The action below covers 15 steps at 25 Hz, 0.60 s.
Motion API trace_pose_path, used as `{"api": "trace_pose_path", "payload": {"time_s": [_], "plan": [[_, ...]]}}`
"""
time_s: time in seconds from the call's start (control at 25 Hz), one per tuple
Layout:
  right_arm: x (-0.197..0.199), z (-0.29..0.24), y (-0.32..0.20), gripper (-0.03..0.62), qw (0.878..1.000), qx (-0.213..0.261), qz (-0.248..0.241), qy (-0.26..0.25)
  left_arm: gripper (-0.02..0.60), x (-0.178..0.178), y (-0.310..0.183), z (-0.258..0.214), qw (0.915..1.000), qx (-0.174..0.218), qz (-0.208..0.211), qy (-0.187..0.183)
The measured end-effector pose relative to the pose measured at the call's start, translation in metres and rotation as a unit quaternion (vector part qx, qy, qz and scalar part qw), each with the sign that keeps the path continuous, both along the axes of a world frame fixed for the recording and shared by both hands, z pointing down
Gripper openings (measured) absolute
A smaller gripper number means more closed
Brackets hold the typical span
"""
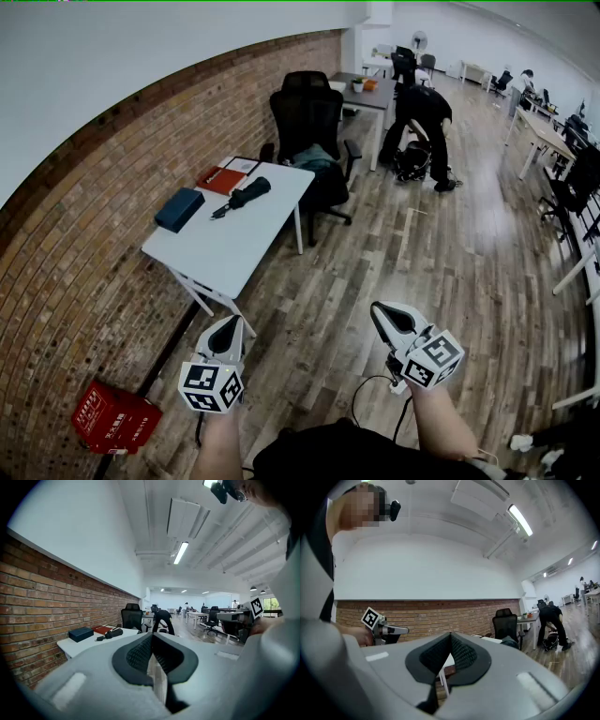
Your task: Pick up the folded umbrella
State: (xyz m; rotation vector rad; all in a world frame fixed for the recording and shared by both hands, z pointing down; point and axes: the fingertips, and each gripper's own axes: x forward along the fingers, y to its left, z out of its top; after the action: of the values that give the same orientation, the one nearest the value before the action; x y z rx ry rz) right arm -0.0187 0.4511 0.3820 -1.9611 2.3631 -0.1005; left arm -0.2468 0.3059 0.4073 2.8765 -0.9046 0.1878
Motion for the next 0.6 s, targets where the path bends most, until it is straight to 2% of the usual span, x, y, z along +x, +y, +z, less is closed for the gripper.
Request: {"api": "trace_pose_path", "payload": {"time_s": [0.2, 0.32, 0.48, 0.6], "plan": [[0.001, 0.000, 0.004, -0.002, 1.000, -0.001, -0.004, 0.001, 0.003, 0.005, 0.012, -0.004, 0.9998, 0.001, 0.018, 0.008], [0.006, 0.004, 0.011, -0.002, 1.000, -0.006, -0.003, -0.003, 0.003, 0.014, 0.023, -0.007, 0.9989, -0.004, 0.040, 0.026], [0.017, 0.016, 0.023, -0.002, 0.999, -0.028, 0.003, 0.017, 0.003, 0.033, 0.037, -0.005, 0.9955, -0.042, 0.065, 0.055], [0.024, 0.021, 0.034, 0.000, 0.998, -0.036, 0.007, 0.049, 0.005, 0.050, 0.049, -0.003, 0.9956, -0.045, 0.074, 0.036]]}}
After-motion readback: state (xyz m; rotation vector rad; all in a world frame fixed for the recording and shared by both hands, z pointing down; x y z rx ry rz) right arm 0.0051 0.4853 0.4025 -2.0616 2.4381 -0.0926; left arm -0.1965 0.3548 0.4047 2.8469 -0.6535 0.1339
